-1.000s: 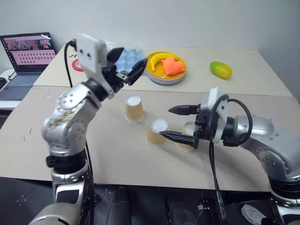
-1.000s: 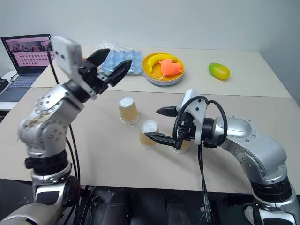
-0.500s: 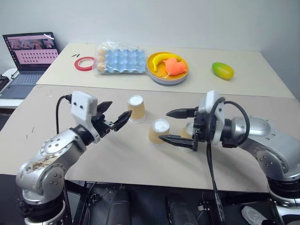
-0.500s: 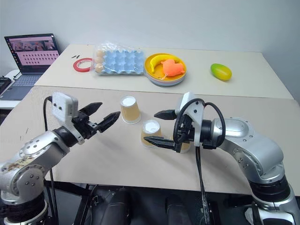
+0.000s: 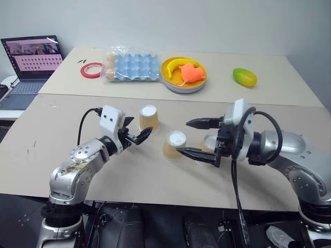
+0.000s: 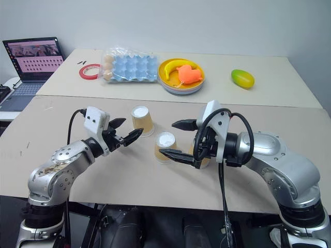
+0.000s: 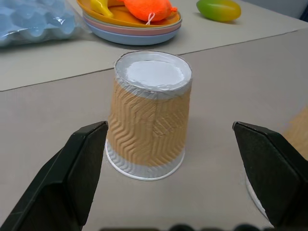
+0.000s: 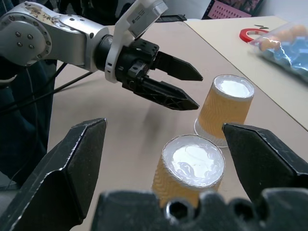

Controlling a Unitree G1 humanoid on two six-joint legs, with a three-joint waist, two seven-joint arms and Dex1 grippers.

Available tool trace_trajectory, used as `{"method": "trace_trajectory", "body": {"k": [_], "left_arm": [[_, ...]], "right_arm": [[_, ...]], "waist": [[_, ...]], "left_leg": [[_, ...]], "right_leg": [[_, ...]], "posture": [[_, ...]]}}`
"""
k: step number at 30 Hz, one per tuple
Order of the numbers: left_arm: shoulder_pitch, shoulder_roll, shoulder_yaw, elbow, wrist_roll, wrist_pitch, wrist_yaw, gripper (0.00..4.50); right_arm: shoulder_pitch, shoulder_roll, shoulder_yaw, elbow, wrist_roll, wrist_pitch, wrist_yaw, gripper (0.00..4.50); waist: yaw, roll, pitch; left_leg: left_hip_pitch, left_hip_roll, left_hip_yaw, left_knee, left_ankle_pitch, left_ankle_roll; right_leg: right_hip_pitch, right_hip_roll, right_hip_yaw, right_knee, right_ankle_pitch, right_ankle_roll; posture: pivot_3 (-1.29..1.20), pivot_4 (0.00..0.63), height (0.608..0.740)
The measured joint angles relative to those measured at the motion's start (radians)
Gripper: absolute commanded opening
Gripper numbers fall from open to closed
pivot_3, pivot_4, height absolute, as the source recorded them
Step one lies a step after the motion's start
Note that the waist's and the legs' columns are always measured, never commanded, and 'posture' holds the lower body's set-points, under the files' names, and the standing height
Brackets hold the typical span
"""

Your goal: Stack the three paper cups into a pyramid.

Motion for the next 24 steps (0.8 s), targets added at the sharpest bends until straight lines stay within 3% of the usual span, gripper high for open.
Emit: {"method": "trace_trajectory", "body": {"k": [13, 22, 24], "left_arm": [[-0.196, -0.073, -0.129, 0.351, 0.171, -0.216, -0.084, 4.43], [-0.273, -0.110, -0.142, 0.440, 0.204, -0.268, -0.112, 4.43], [-0.275, -0.112, -0.137, 0.441, 0.205, -0.276, -0.115, 3.90]], "right_arm": [[0.007, -0.011, -0.026, -0.023, 0.030, 0.009, -0.030, 4.50], [0.010, -0.020, -0.027, -0.032, 0.036, 0.010, -0.058, 4.50], [0.012, -0.022, -0.027, -0.033, 0.037, 0.010, -0.062, 4.50]], "waist": [[0.002, 0.000, 0.000], [-0.001, 0.000, 0.000], [-0.001, 0.000, 0.000]], "left_leg": [[0.000, 0.000, 0.000, -0.001, 0.000, 0.000], [0.000, 0.000, 0.000, -0.001, 0.000, 0.000], [0.000, 0.000, 0.000, -0.001, 0.000, 0.000]], "right_leg": [[0.000, 0.000, 0.000, -0.001, 0.000, 0.000], [0.000, 0.000, 0.000, -0.001, 0.000, 0.000], [0.001, 0.000, 0.000, -0.001, 0.000, 0.000]], "posture": [[0.00, 0.150, 0.645], [0.00, 0.150, 0.645], [0.00, 0.150, 0.645]]}}
